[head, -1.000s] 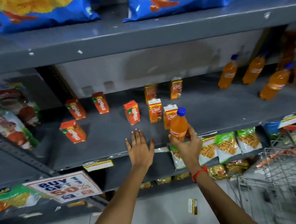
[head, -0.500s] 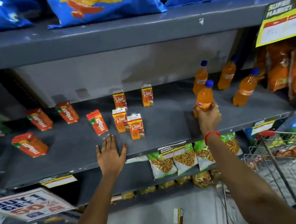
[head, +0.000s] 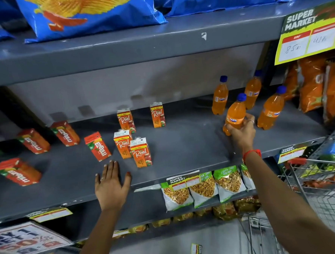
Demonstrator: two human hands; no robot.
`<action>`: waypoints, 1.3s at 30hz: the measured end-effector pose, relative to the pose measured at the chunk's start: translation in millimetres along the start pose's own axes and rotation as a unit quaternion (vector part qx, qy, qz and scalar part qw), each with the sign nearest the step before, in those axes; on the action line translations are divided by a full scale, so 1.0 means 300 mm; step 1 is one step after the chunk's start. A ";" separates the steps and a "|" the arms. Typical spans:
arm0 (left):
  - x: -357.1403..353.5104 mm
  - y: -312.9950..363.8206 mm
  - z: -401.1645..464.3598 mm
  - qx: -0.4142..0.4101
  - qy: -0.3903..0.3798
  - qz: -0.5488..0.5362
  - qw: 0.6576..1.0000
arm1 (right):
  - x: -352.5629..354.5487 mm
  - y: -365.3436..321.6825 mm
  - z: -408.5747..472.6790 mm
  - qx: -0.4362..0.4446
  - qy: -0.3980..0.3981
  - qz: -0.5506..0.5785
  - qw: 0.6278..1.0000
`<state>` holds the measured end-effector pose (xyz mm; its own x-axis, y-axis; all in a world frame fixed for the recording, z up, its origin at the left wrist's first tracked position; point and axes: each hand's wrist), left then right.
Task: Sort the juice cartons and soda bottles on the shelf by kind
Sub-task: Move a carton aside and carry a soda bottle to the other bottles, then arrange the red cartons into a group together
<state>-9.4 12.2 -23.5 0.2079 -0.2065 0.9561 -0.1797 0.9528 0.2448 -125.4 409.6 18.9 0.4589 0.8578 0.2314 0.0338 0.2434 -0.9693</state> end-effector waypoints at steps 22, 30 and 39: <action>-0.003 -0.003 -0.001 0.003 -0.005 0.003 1.000 | -0.400 -0.097 -0.424 0.127 -0.299 0.038 0.945; -0.009 -0.018 -0.001 -0.003 -0.020 0.001 1.000 | -0.571 -0.159 -0.492 0.077 -0.402 0.082 0.909; -0.019 -0.027 0.001 -0.005 -0.017 0.011 1.000 | -0.491 -0.189 -0.340 0.057 -0.318 0.115 0.939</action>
<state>-9.4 5.6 -31.1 0.1704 -0.1936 0.9662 -0.1739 0.9592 0.2229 -104.4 223.1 31.4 -0.1819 0.9818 0.0548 -0.1132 0.0344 -0.9930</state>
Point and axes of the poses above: each hand's wrist, its own z-axis towards the middle knuckle, its own x-axis out of the back of the hand, y = z × x, and after that the axes turned 6 degrees about -y, right-handed
